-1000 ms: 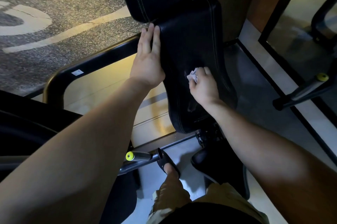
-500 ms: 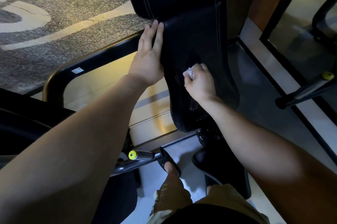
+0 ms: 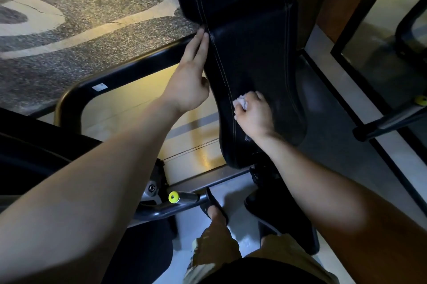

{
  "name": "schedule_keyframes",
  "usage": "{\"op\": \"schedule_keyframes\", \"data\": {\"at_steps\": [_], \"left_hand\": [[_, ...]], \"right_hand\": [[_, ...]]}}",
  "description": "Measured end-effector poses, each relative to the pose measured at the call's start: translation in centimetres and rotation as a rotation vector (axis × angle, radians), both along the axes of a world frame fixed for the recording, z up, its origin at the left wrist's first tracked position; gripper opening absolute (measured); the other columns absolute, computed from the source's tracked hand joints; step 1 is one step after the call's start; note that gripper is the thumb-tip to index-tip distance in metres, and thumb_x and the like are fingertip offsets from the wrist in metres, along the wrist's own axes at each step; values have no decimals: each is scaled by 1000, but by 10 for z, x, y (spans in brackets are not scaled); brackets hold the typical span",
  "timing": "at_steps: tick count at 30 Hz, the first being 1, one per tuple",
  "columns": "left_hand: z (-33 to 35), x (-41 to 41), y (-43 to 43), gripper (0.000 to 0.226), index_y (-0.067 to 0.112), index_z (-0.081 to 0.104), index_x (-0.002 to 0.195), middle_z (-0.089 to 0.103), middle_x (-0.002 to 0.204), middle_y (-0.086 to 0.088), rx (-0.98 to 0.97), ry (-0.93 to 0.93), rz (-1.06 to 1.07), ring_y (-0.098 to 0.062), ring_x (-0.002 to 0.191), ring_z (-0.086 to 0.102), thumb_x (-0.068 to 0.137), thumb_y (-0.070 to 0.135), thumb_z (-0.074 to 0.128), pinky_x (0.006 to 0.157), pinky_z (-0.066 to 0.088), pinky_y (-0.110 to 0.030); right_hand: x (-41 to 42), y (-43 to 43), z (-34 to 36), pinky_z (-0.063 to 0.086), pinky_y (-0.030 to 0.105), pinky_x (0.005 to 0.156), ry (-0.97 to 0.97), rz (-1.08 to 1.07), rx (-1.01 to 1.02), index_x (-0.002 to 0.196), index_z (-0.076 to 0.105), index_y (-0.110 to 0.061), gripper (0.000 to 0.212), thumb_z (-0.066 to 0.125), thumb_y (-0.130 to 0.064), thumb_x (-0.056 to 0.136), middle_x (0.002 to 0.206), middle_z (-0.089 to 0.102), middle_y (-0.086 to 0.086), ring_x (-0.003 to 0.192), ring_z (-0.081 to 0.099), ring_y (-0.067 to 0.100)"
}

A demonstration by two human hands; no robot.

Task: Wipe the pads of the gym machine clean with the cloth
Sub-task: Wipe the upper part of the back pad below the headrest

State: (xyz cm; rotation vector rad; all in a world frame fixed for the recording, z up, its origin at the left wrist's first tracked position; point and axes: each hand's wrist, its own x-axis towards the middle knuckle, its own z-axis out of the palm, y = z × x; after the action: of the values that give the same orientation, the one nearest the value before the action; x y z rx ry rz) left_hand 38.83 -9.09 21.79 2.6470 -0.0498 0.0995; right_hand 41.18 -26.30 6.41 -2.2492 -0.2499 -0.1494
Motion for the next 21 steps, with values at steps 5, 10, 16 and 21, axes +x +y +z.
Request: {"op": "schedule_keyframes", "data": {"at_steps": [5, 10, 16, 21], "left_hand": [[-15, 3, -2, 95, 11, 5, 161, -6, 168, -2, -30, -74, -7, -17, 155, -1, 78, -14, 44, 102, 17, 4], [-19, 5, 1, 100, 16, 3, 161, -9, 168, 5, -5, -51, 8, -13, 154, -5, 77, -17, 44, 103, 16, 3], [-22, 2, -5, 95, 15, -2, 161, -14, 167, 3, -26, -34, 21, -15, 154, -10, 83, -4, 49, 120, 28, -36], [-19, 0, -13, 97, 18, -4, 161, -16, 167, 6, 0, -6, 61, -15, 154, -9, 83, -4, 50, 114, 39, -39]], "right_hand": [[26, 27, 57, 41, 23, 64, -253, -6, 168, 88, 60, -3, 23, 63, -25, 93, 99, 61, 13, 79, 60, 20], [7, 3, 5, 52, 32, 64, -114, 39, -5, 91, 61, 0, 21, 65, -21, 92, 104, 61, 18, 82, 65, 35], [22, 7, 37, 52, 34, 66, -122, 18, -28, 93, 62, -1, 18, 63, -19, 90, 104, 62, 17, 83, 64, 34], [27, 18, 49, 54, 34, 66, -231, 44, 45, 95, 63, -1, 19, 63, -20, 93, 104, 61, 16, 81, 64, 29]]}}
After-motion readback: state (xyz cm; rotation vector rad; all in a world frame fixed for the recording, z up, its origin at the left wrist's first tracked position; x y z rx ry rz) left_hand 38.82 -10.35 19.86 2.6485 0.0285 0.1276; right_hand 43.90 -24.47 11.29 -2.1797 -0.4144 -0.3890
